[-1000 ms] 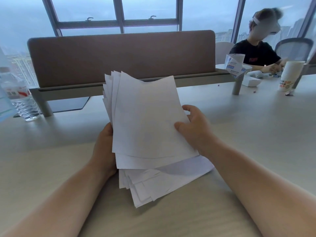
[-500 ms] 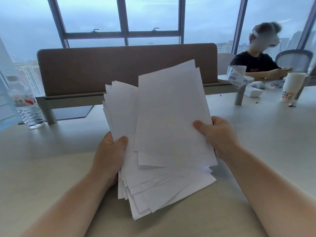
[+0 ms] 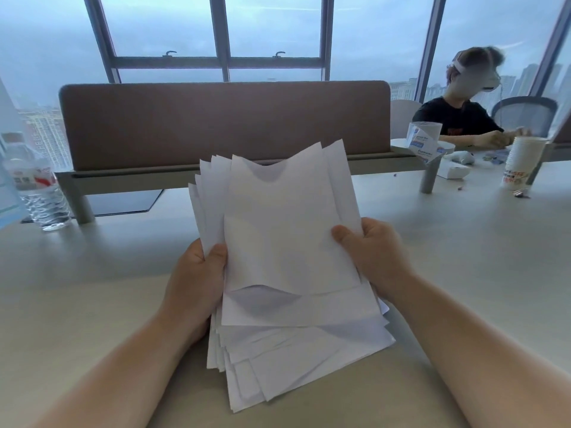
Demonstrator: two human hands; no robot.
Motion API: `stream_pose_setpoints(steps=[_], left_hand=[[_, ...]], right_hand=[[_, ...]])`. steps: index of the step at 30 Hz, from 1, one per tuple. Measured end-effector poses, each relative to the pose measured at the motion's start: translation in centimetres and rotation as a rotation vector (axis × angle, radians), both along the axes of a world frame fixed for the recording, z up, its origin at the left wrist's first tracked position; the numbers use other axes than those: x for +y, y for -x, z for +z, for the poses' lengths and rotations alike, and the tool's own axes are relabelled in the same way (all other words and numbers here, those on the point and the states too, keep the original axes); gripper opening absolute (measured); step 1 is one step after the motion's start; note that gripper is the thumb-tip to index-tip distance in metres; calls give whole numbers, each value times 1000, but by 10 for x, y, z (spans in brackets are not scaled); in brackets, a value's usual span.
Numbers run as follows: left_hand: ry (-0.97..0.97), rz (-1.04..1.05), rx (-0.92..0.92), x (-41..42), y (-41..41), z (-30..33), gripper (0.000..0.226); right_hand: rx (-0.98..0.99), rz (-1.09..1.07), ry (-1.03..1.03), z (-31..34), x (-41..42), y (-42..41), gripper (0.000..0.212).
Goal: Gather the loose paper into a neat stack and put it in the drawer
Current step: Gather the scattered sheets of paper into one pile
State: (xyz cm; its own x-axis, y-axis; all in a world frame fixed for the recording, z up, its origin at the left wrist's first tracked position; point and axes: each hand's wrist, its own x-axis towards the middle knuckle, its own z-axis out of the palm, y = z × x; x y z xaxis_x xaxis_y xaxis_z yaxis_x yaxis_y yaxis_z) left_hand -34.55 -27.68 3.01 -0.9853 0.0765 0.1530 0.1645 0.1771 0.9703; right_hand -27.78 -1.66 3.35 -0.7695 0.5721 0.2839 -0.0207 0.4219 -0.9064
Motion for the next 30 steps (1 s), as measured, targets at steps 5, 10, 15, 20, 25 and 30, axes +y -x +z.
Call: stream_pose_setpoints(steps=[5, 10, 15, 20, 25, 30], left_hand=[[43, -13, 14, 0, 0, 1, 21], [126, -55, -2, -4, 3, 4, 20], [148, -60, -38, -4, -1, 7, 25], [119, -189, -58, -4, -4, 6, 12], [106, -190, -76, -3, -2, 5, 17], [119, -161, -64, -4, 1, 1, 13]], right_hand=[[1, -50, 186, -4, 6, 3, 46], [-46, -50, 193, -4, 15, 8, 50], [-142, -62, -16, -11, 11, 9, 23], [-186, -26, -28, -12, -1, 6, 20], [-115, -55, 158, -5, 0, 4, 35], [-69, -156, 96, 3, 11, -2, 28]])
